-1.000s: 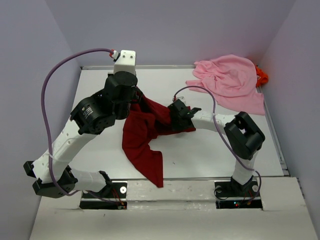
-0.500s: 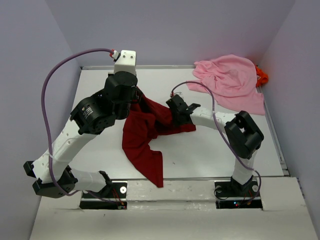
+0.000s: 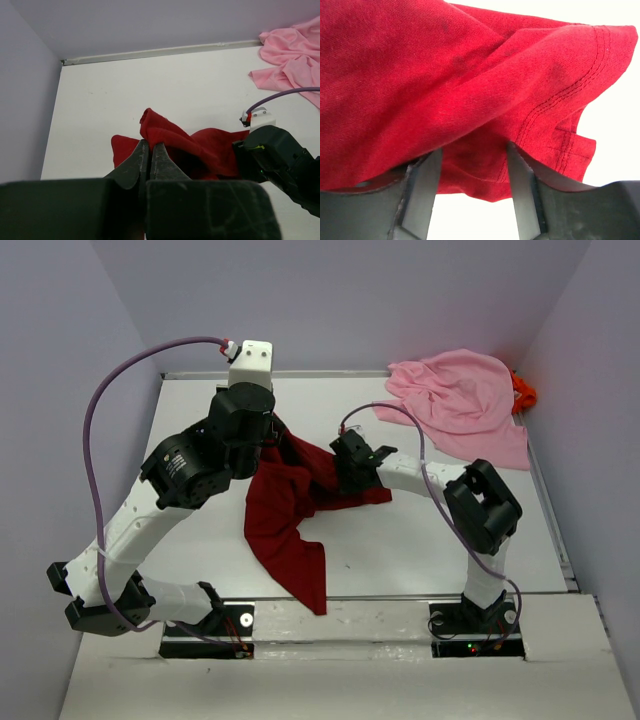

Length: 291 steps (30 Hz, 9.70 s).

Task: Fold and stack the t-shirts
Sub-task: Flatten the tshirt out

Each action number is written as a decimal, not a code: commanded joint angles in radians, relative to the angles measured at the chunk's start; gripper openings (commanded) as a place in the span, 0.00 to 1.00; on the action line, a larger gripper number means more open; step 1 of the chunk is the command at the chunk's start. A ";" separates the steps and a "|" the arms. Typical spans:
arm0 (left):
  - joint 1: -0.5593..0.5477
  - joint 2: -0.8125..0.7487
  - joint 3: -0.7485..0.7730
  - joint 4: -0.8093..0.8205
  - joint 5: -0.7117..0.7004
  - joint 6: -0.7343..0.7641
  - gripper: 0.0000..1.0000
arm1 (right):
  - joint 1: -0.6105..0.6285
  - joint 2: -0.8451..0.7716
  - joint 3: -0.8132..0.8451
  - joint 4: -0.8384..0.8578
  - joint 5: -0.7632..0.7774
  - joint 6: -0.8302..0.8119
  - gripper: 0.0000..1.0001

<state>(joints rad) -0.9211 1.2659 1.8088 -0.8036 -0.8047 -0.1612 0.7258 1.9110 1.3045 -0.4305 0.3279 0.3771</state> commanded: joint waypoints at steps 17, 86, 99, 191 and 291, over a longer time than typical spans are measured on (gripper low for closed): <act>0.004 -0.028 -0.009 0.052 -0.005 0.015 0.00 | -0.002 -0.038 -0.050 0.006 0.028 0.020 0.26; -0.058 -0.290 0.124 0.058 -0.079 0.206 0.00 | -0.002 -0.889 0.690 -0.688 0.260 -0.118 0.00; -0.041 -0.116 0.060 0.237 -0.205 0.327 0.00 | -0.002 -0.727 0.570 -0.479 0.318 -0.247 0.00; -0.016 -0.137 -0.813 0.406 0.283 -0.238 0.90 | -0.384 -0.627 -0.490 -0.042 0.137 0.192 0.83; 0.380 0.546 -0.414 0.310 0.525 -0.029 0.89 | -0.370 0.045 0.245 -0.137 -0.221 -0.063 0.79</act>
<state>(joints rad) -0.5297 1.7958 1.4445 -0.4805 -0.2852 -0.1928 0.3378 1.9564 1.6024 -0.5900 0.0860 0.3126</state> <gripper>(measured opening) 0.894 0.793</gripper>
